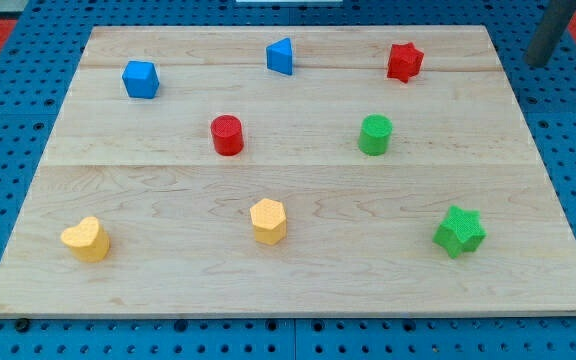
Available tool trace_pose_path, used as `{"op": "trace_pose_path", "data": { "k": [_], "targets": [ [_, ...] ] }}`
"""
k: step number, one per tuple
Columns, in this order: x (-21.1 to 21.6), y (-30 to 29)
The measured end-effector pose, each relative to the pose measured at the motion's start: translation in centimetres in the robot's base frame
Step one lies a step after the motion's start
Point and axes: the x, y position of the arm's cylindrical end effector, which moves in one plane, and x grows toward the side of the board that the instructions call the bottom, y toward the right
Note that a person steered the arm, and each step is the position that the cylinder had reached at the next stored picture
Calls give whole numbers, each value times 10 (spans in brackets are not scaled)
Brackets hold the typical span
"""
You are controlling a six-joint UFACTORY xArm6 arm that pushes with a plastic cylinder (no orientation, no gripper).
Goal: Place your arm on top of the green star
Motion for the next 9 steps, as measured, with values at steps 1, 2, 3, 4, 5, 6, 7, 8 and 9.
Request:
{"op": "trace_pose_path", "data": {
  "k": [1, 2, 3, 4, 5, 6, 7, 8, 9],
  "targets": [
    [12, -29],
    [28, -73],
    [30, -85],
    [30, -85],
    [30, -85],
    [31, -85],
    [64, -85],
    [98, -93],
    [132, -112]
  ]
}}
